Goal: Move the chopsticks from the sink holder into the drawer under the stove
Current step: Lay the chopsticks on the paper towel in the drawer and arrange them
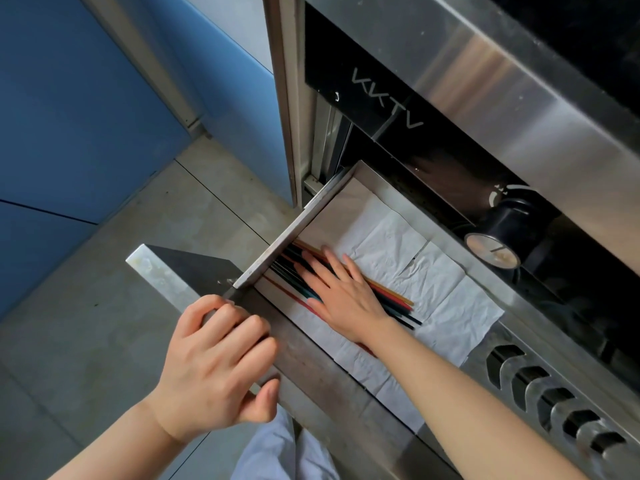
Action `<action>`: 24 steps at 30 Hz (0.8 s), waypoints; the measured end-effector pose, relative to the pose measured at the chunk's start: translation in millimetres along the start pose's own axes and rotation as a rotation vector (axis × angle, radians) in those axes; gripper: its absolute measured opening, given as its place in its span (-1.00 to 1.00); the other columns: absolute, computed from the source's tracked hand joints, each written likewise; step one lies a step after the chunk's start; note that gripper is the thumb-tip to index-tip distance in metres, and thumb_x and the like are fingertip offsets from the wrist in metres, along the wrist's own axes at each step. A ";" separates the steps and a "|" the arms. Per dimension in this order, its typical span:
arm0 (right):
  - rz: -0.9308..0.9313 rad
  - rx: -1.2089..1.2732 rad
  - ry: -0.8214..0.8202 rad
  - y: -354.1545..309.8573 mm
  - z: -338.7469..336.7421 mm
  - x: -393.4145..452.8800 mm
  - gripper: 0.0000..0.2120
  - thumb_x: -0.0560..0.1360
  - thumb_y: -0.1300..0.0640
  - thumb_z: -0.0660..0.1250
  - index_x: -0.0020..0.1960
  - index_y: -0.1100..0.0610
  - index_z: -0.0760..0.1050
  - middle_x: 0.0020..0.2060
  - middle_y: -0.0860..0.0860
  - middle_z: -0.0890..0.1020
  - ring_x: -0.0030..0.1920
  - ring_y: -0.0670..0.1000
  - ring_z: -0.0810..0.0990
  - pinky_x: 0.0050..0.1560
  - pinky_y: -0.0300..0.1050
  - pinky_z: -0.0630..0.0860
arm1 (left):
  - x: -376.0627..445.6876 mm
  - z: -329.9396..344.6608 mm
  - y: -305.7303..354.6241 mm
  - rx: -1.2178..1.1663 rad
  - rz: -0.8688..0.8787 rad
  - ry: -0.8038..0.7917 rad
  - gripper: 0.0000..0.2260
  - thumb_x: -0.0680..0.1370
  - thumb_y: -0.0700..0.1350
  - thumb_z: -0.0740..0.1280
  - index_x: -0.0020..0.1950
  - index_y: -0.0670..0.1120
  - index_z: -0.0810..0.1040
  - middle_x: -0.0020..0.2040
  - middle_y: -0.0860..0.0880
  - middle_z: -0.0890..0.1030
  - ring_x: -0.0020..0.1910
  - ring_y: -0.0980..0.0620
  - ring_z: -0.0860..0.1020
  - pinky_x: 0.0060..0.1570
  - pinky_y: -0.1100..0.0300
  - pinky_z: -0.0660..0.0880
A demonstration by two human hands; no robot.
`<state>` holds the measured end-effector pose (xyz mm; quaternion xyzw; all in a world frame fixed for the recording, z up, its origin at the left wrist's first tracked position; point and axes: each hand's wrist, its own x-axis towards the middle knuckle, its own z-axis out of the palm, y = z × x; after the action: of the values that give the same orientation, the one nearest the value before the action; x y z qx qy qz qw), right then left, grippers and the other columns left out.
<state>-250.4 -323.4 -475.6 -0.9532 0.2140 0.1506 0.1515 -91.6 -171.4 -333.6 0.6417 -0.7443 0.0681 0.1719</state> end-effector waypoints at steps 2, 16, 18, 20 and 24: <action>0.046 -0.010 -0.013 -2.7 1.8 7.6 -0.43 0.58 -0.17 -0.01 0.53 0.01 0.04 0.50 0.00 0.22 0.54 0.14 -0.04 0.48 0.20 -0.02 | 0.3 -0.2 0.6 -0.001 0.003 -0.002 -0.59 0.50 0.04 0.07 -0.38 -0.12 0.55 -0.31 -0.08 0.58 -0.37 -0.13 0.43 -0.13 0.00 0.39; 0.150 0.069 0.041 -37.4 0.1 -5.6 -0.39 0.57 -0.14 0.00 0.55 0.01 -0.07 0.56 0.00 0.04 0.54 0.22 -0.16 0.43 0.36 -0.12 | -2.1 0.0 -1.1 -0.015 0.005 -0.019 -0.60 0.50 0.05 0.08 -0.36 -0.11 0.56 -0.31 -0.08 0.57 -0.35 -0.13 0.44 -0.13 -0.01 0.39; 0.019 -0.008 0.044 -18.1 6.4 -26.7 -0.40 0.58 -0.08 0.07 0.56 -0.01 -0.05 0.56 -0.03 0.06 0.54 0.17 -0.08 0.45 0.30 -0.05 | -2.1 1.3 -0.5 -0.014 0.003 -0.006 -0.60 0.49 0.05 0.07 -0.36 -0.11 0.55 -0.31 -0.07 0.56 -0.36 -0.13 0.44 -0.14 0.01 0.39; -0.041 -0.061 0.002 -2.9 16.4 -47.2 -0.40 0.59 -0.06 0.09 0.56 -0.02 -0.05 0.56 -0.03 0.06 0.54 0.17 -0.07 0.47 0.27 0.01 | -1.6 1.9 -1.0 -0.016 -0.002 0.000 -0.59 0.50 0.05 0.06 -0.37 -0.11 0.56 -0.32 -0.07 0.56 -0.37 -0.13 0.45 -0.14 0.01 0.39; -0.029 -0.072 -0.040 -1.1 28.0 -57.8 -0.39 0.59 -0.06 0.09 0.56 0.00 -0.05 0.55 -0.02 0.06 0.53 0.20 -0.06 0.46 0.28 0.04 | -1.6 2.5 0.0 -0.018 0.001 0.000 -0.60 0.49 0.05 0.07 -0.37 -0.11 0.56 -0.32 -0.07 0.57 -0.38 -0.13 0.45 -0.15 0.03 0.39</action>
<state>-306.0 -291.7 -480.5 -0.9579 0.1915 0.1748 0.1234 -91.8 -170.8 -336.5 0.6398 -0.7452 0.0615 0.1777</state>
